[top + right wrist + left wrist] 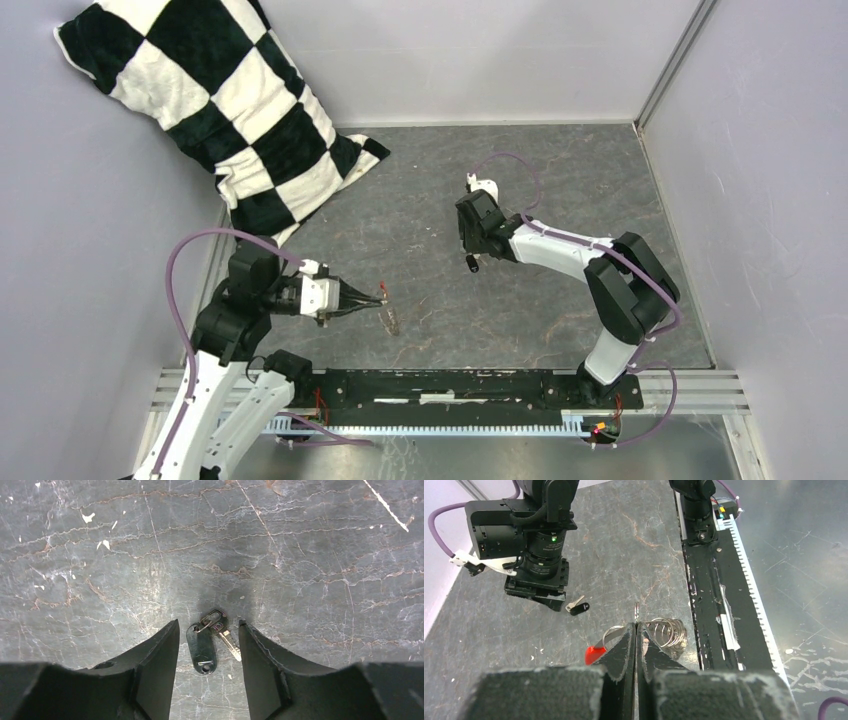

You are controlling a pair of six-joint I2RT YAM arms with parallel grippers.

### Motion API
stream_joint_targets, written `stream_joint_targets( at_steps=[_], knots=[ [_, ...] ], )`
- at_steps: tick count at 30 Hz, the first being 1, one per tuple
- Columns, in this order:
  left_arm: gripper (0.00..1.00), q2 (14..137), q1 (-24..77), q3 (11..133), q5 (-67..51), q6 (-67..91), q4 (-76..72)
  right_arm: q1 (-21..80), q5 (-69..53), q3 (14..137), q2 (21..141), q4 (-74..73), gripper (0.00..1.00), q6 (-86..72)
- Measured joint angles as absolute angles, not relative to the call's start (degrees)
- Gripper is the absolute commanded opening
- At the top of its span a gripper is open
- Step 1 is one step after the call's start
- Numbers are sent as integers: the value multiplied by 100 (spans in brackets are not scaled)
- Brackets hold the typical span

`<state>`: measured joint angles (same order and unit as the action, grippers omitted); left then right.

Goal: Put the keys on the keyring

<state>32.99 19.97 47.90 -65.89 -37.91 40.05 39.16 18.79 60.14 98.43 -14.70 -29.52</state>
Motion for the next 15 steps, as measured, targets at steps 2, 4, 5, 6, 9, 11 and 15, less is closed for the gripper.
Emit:
stream_joint_targets(
  at_steps=[2,4,5,6,9,11,15],
  knots=[
    [2,3275,1997,4790,-6589,-3850,4029,3916,1940,6077,9843,-1542,51,-3098],
    [2,3273,1997,4790,-6589,-3946,4073,3916,1970,6095,9843,-1640,49,-3262],
    [2,3273,1997,4790,-6589,-3981,4091,3916,1979,6095,9843,-1695,48,-3323],
    [2,3273,1997,4790,-6587,-3997,4110,3916,1979,6095,9843,-1741,48,-3369],
    [2,3264,1997,4790,-6587,-4077,4158,3916,1970,6095,9843,-1870,45,-3542],
    [2,3242,1997,4790,-6587,-4128,4176,3916,1938,6101,9870,-1916,45,-3649],
    [2,3208,1997,4790,-6587,-4167,4187,3916,1747,6141,10031,-1940,45,-3874]
  ],
)
